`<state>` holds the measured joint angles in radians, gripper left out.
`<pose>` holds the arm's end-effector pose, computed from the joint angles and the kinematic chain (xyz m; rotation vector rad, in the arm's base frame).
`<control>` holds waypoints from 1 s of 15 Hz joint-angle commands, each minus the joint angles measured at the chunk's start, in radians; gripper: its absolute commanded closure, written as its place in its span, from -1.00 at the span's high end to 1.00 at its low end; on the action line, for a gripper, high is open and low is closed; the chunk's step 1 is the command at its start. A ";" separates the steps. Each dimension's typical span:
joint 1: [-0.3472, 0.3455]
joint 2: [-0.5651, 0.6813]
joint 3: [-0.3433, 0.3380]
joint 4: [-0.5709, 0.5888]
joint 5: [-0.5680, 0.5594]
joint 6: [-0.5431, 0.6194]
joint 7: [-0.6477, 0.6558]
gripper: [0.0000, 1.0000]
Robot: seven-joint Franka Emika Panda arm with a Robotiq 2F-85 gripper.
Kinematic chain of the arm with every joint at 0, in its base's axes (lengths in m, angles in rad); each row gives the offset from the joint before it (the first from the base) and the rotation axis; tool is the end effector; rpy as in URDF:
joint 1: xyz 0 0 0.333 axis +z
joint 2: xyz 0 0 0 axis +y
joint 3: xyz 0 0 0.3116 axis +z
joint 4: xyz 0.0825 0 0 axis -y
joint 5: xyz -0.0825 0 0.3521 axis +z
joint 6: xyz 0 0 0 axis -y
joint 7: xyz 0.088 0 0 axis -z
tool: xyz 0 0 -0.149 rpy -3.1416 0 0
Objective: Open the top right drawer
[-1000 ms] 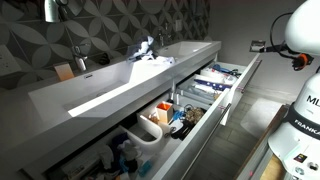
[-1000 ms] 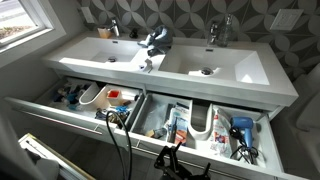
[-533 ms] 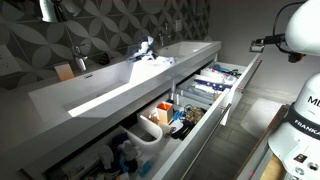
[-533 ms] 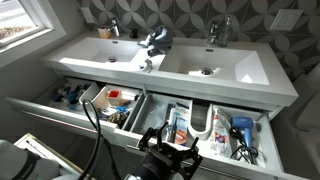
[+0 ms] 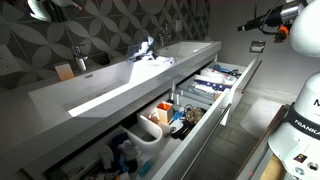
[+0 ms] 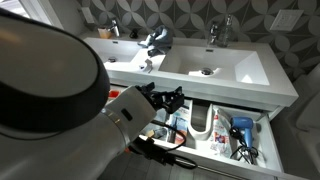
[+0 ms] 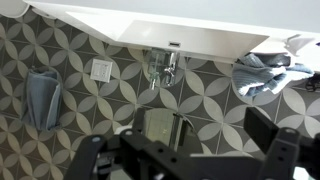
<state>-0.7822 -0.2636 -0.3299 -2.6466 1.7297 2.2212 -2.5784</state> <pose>0.2459 -0.3445 0.3470 2.3991 0.1257 1.7615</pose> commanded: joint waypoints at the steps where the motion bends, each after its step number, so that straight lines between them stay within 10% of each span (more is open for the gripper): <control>1: 0.086 -0.154 0.104 0.007 0.003 0.229 0.167 1.00; 5: 0.189 -0.154 0.184 0.091 -0.163 0.413 0.476 1.00; 8: 0.262 -0.135 0.147 0.090 -0.429 0.340 0.727 1.00; 15: 0.322 -0.146 0.102 0.077 -0.421 0.380 0.711 1.00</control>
